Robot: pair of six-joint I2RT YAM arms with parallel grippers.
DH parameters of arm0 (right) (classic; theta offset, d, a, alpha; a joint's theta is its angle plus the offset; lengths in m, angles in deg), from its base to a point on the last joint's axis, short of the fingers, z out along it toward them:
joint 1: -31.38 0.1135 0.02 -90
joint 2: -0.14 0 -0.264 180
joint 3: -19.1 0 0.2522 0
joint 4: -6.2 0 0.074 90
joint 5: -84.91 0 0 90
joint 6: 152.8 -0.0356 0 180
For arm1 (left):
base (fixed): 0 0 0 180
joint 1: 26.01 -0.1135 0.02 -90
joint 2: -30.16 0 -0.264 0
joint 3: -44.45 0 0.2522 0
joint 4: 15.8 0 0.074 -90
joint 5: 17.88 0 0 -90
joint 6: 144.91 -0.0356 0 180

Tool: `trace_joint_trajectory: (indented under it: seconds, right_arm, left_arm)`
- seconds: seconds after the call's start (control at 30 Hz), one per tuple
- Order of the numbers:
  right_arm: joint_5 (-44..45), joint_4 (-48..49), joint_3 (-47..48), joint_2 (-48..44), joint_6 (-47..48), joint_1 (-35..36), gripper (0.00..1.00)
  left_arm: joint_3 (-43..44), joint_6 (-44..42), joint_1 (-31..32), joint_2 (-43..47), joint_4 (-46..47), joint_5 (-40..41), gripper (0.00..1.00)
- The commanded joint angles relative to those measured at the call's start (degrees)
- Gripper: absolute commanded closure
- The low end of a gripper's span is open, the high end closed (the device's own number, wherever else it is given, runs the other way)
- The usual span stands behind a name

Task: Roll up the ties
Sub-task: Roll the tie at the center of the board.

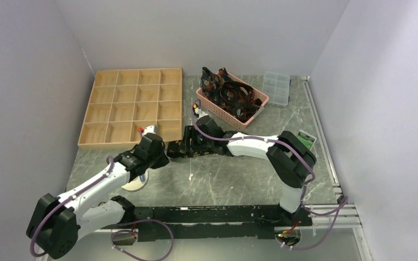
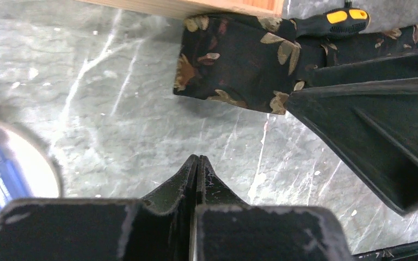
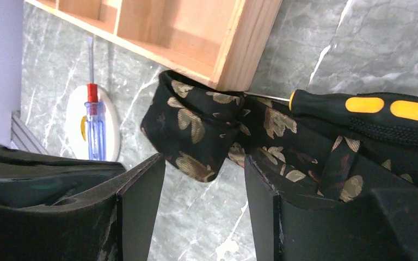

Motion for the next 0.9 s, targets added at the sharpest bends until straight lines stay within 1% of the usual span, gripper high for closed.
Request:
trace_joint_trajectory:
  seconds: [0.0, 0.13, 0.2, 0.23, 0.3, 0.37, 0.4, 0.47, 0.53, 0.6, 0.73, 0.87]
  right_arm:
    - [-2.4, 2.8, 2.7, 2.8, -2.4, -0.2, 0.41]
    - [-4.0, 6.3, 2.3, 5.2, -4.2, -0.8, 0.42]
    - [-4.9, 8.8, 1.6, 6.2, -5.1, -1.2, 0.42]
    - [-5.0, 9.8, 1.3, 6.5, -5.5, -1.3, 0.42]
    - [-5.7, 12.6, 0.5, 7.2, -6.3, -1.6, 0.43]
    - [-7.8, 15.8, -0.3, 8.5, -7.7, -2.1, 0.47]
    - [-8.7, 17.2, -0.6, 9.1, -8.6, -2.5, 0.5]
    - [-11.3, 21.3, -1.8, 10.5, -10.6, -3.4, 0.57]
    - [-13.6, 25.2, -2.8, 11.8, -12.5, -4.4, 0.63]
    - [-14.7, 27.5, -3.7, 12.5, -13.6, -4.7, 0.66]
    - [-16.4, 30.8, -5.8, 14.1, -15.1, -5.3, 0.67]
    - [-17.1, 33.7, -7.7, 15.8, -16.1, -5.5, 0.67]
  left_arm:
    - [2.3, -1.2, -3.8, 3.0, -5.0, 2.4, 0.93]
    - [1.9, -1.7, -11.9, 2.9, -0.8, -3.9, 0.91]
    - [1.9, -0.5, -14.1, 2.4, 1.3, -4.9, 0.89]
    - [1.9, -0.1, -14.5, 2.3, 2.4, -5.1, 0.86]
    - [1.4, 0.7, -15.1, 1.8, 5.4, -6.4, 0.7]
    - [1.0, 0.9, -15.8, 0.6, 8.8, -8.6, 0.54]
    - [1.0, 0.8, -16.1, -0.3, 9.7, -9.3, 0.48]
    - [1.4, 0.2, -16.7, -2.3, 11.5, -11.8, 0.4]
    - [1.4, -0.6, -17.3, -4.3, 13.3, -15.1, 0.38]
    - [1.4, -0.8, -17.8, -5.8, 13.9, -16.7, 0.37]
    - [0.1, -0.7, -19.1, -7.3, 17.5, -20.6, 0.36]
    - [0.4, -1.4, -19.6, -10.7, 19.9, -24.1, 0.37]
